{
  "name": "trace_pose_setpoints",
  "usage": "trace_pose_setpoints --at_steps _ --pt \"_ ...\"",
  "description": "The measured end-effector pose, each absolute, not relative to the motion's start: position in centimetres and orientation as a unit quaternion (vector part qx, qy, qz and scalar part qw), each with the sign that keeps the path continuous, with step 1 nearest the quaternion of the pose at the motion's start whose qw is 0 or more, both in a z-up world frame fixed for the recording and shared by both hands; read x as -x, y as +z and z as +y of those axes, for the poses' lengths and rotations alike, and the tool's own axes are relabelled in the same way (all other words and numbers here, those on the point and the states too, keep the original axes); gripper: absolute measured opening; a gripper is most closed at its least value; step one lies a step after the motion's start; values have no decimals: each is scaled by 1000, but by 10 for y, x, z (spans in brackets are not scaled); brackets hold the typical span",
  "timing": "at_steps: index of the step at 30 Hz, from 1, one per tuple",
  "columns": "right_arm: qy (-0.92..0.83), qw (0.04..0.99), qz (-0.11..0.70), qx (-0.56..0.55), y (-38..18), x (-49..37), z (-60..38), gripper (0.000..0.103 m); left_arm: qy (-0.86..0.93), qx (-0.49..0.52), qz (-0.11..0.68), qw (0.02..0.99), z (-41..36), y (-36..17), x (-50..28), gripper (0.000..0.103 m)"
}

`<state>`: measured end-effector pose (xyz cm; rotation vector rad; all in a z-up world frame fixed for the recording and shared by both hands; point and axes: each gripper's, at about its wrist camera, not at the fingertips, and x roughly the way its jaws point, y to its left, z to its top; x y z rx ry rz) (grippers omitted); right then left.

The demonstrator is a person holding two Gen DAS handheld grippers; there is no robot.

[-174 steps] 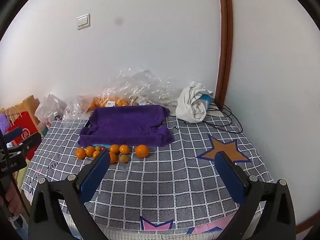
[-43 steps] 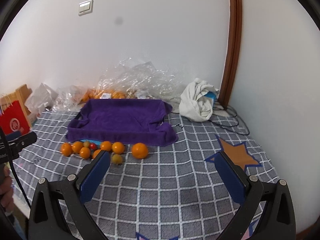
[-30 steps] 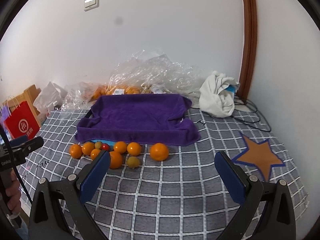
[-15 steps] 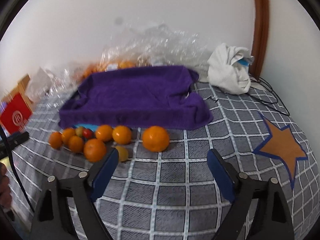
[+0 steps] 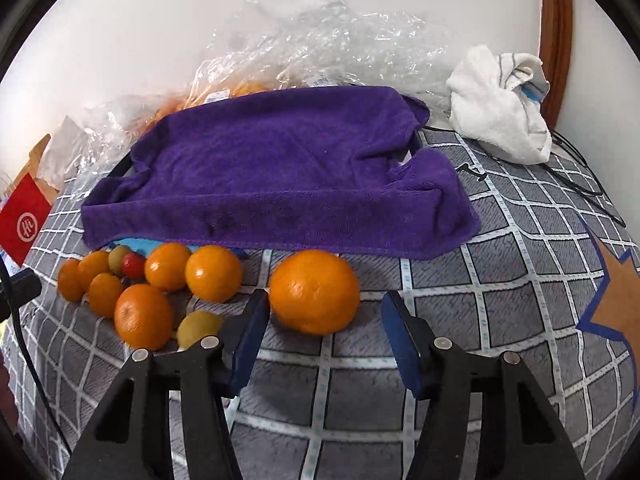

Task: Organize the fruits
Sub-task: 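Grasp a large orange with the right gripper while the left gripper grasps another orange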

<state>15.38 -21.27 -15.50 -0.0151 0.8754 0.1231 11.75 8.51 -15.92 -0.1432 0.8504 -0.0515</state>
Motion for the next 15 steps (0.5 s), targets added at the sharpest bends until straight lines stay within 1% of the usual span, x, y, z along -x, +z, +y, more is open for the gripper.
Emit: trace_pose_setpoints --at_steps 3,4,5,7,8,9,11,12,15 --pt "65 905 421 -3 -154 -156 -214 51 -22 67 414 907 78 -163 -124 86" --pt "70 905 421 -5 -153 -156 -213 45 -18 65 419 906 75 -165 -127 86" --pt "75 904 420 -4 -153 -156 -212 43 -16 62 422 904 73 -167 -129 86" --pt "76 905 419 0 -153 -155 -211 43 -16 56 422 905 69 -171 -131 84" --pt "77 905 418 1 -153 -154 -211 43 -17 52 423 905 68 -173 -132 79" --pt "78 906 417 2 -152 -152 -212 43 -17 48 425 904 66 -175 -133 76" --pt "77 906 416 2 -151 -149 -213 43 -17 42 430 902 63 -179 -136 65" --pt "74 906 416 2 -151 -146 -215 43 -18 40 431 901 62 -181 -136 63" --pt "71 907 415 0 -149 -137 -220 43 -24 39 427 903 62 -183 -136 51"
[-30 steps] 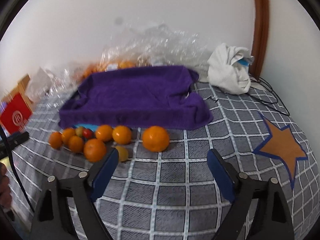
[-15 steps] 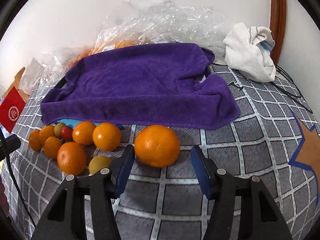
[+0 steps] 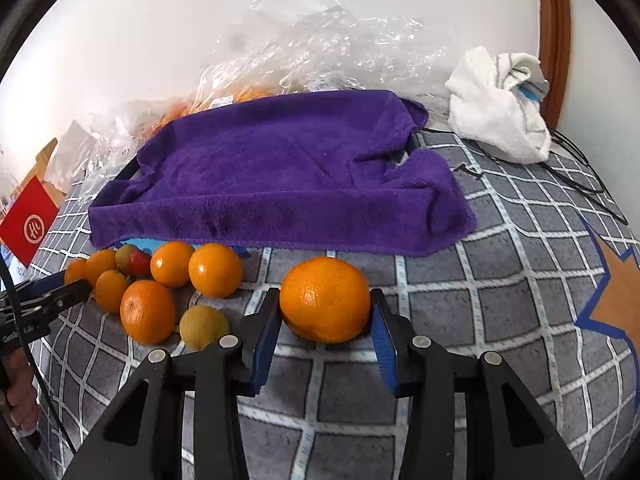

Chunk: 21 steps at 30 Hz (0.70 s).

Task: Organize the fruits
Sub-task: 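Grasp a large orange with the right gripper while the left gripper grasps another orange, then carry both held oranges up and over onto the purple towel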

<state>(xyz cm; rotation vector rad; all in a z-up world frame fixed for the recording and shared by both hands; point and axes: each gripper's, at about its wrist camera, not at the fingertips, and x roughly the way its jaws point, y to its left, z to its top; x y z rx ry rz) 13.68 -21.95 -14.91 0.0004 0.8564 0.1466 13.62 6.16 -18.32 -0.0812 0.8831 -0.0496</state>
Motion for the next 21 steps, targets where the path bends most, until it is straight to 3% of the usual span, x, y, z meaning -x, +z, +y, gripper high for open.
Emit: trace_pose_setpoints --at_steps 2,21 --pt "69 908 414 -3 -147 -131 -223 43 -34 45 423 904 63 -183 -136 38" --pt "70 923 378 -5 -102 -104 -237 43 -13 95 401 911 90 -148 -117 38"
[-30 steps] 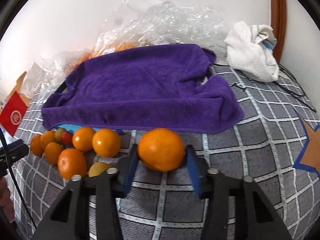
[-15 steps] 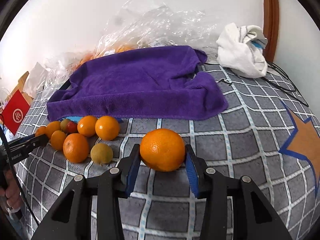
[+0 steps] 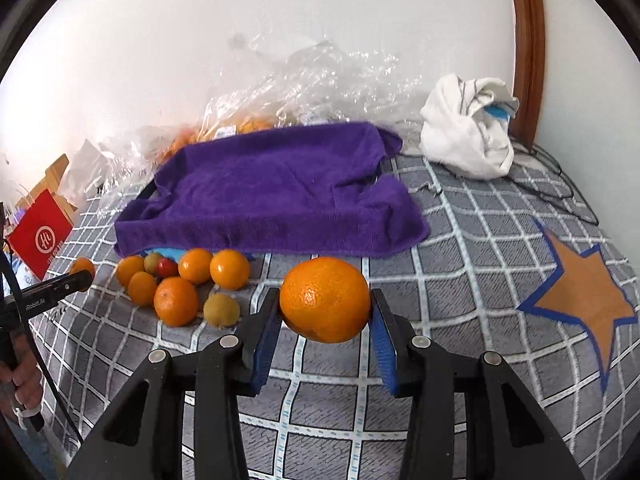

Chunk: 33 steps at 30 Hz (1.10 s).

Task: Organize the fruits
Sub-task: 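Carry both held oranges up and over onto the purple towel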

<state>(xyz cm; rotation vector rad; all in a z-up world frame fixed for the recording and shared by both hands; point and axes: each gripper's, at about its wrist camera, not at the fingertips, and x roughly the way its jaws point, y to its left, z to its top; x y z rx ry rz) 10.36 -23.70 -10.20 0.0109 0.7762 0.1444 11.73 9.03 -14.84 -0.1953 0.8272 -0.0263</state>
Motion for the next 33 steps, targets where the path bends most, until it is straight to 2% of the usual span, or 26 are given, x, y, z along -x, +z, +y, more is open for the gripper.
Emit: trace_pose_setpoints --at_steps 10,18,33 --pt "78 934 349 -6 -55 -134 -240 43 8 100 366 925 113 -103 -139 38" --pt "77 939 336 -4 -37 -171 -243 43 20 109 355 928 125 -91 -164 38" --pt "86 931 354 -15 -60 -248 -231 43 -10 118 370 922 98 -96 -241 38"
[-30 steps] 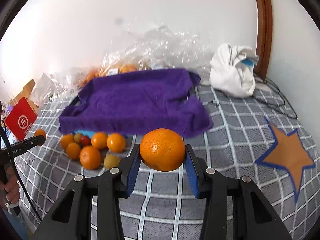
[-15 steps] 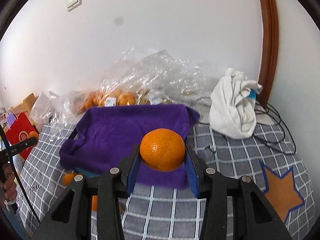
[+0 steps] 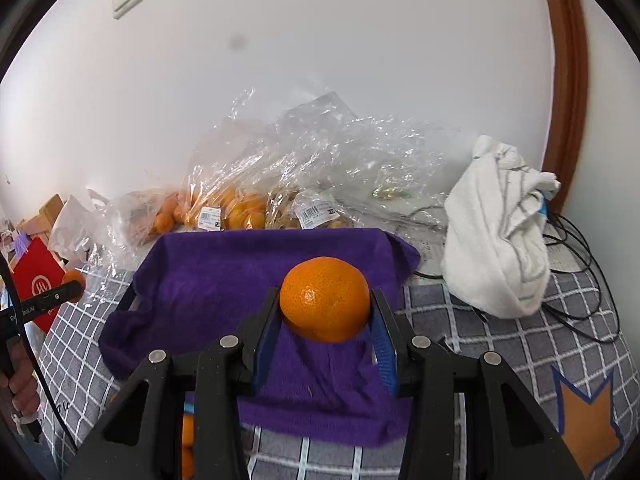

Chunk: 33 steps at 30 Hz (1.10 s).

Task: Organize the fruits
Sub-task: 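Carry both held oranges up and over onto the purple towel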

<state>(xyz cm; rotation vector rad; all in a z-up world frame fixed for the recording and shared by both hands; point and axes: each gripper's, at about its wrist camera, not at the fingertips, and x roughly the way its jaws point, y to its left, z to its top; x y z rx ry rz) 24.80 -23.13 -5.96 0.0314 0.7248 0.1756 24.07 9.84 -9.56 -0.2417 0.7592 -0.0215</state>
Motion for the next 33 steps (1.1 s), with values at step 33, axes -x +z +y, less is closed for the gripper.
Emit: trace_pose_setpoints --at_steps 33 --pt "92 900 425 13 -151 -299 -209 43 -31 73 440 895 41 -173 -324 38"
